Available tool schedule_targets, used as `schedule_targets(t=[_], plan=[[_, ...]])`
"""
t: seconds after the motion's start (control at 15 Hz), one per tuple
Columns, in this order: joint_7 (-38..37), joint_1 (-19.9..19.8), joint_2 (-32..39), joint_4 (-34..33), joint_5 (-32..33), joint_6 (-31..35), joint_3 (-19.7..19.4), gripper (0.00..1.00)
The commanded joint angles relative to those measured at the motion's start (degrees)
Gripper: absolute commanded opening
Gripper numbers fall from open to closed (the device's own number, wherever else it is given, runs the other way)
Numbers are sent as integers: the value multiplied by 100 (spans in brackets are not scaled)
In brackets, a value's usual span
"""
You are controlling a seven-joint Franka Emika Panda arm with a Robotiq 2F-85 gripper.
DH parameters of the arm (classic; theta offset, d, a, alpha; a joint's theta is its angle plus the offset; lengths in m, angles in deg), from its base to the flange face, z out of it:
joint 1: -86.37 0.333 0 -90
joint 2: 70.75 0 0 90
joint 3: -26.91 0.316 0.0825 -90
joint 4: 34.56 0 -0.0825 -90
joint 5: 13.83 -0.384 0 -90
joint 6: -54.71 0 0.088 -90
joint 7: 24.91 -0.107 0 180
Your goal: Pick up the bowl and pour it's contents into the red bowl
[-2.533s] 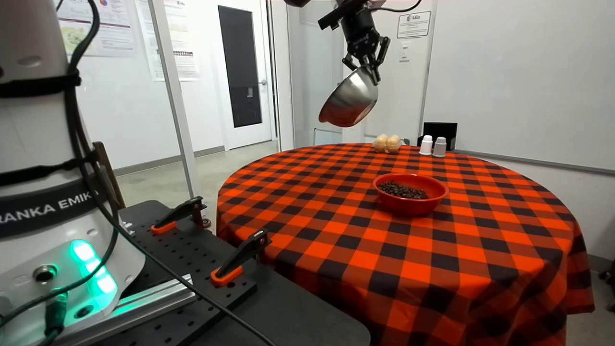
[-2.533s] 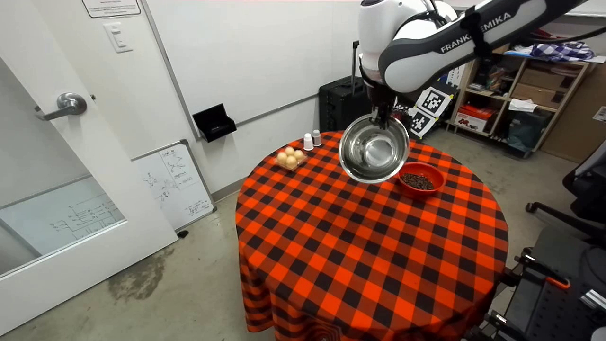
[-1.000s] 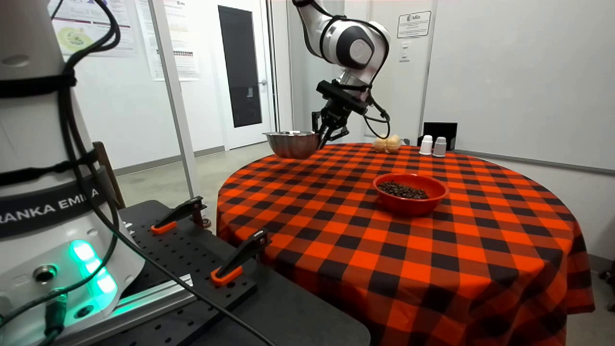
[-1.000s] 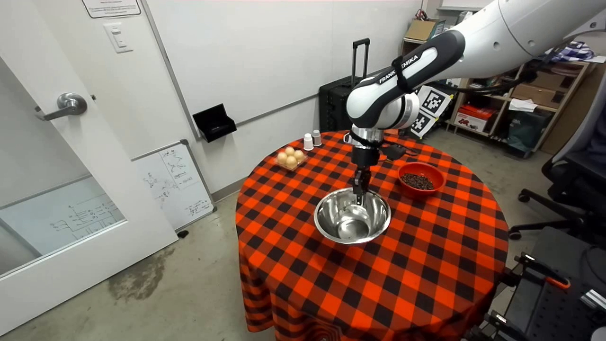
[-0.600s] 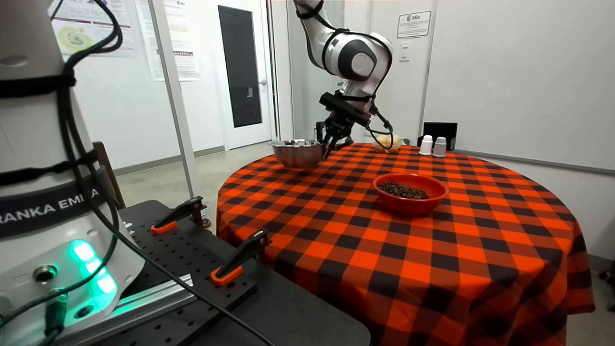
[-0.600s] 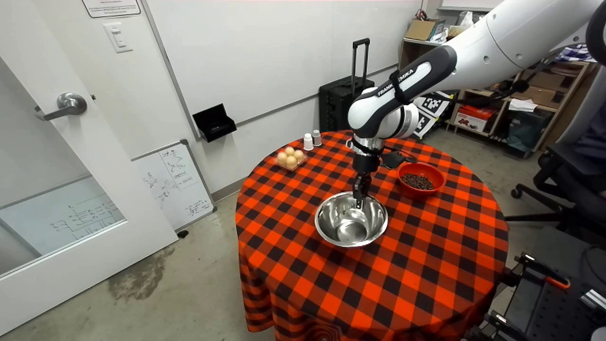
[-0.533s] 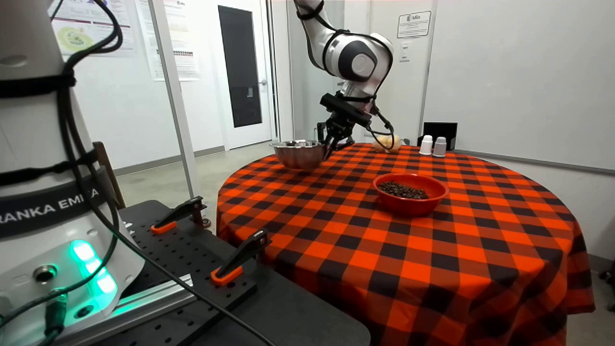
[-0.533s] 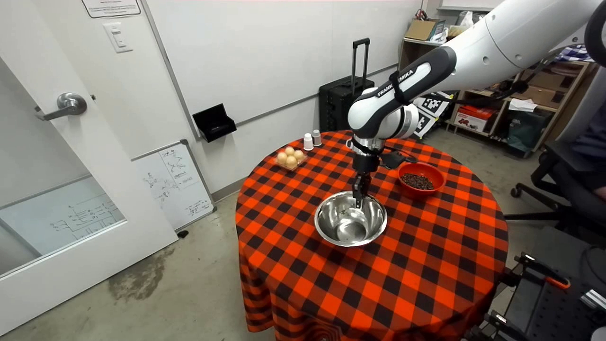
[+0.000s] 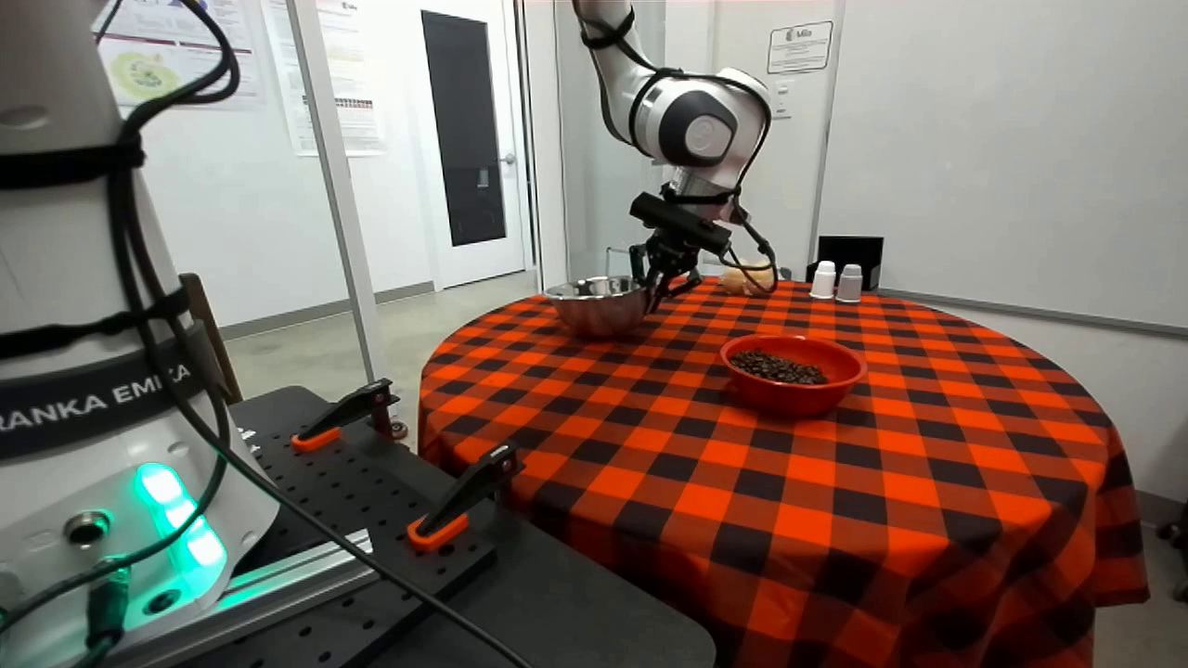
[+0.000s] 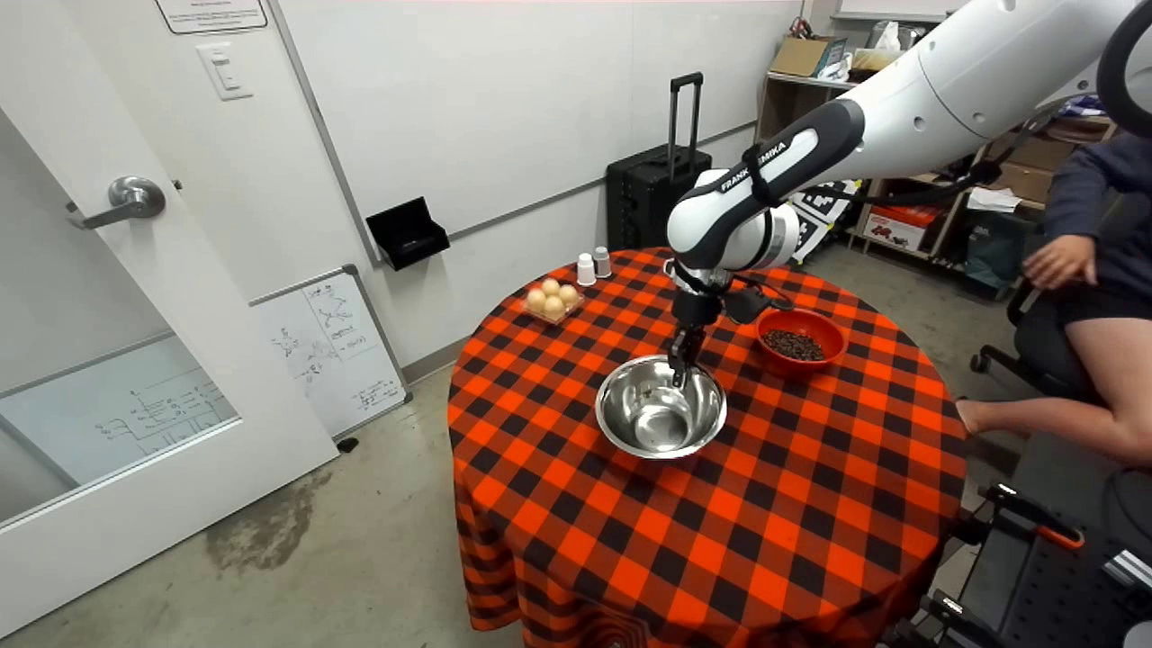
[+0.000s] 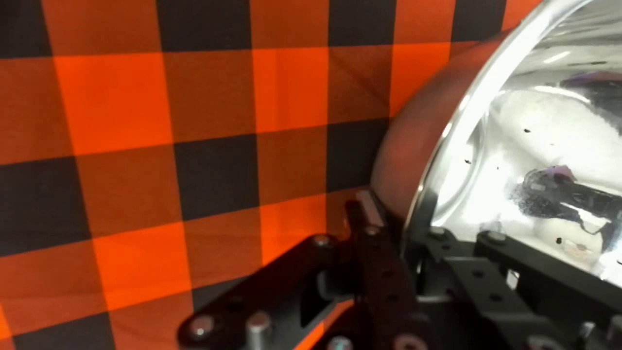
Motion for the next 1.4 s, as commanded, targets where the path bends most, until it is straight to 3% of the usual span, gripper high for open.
schedule_targets(t=[0.0,0.13,0.2,0.33,0.6,0.8,0.93,1.2,1.33], plan=[[-54,-107,73,16,-29,246,89,2],[-43,-162,100,25,-56,275,119,5],[-47,-182,86,40,-66,250,131,31],[3,-232,-23,134,-79,238,181,35],[-82,-249,-553,579,-57,199,192,65],[-676,36,-1190,1135,236,301,-92,86],[-1414,363,-1718,1546,778,223,-413,99],[-2767,986,-2726,2188,2074,-249,-796,100],[-3018,1114,-3202,2356,2345,-584,-734,100]])
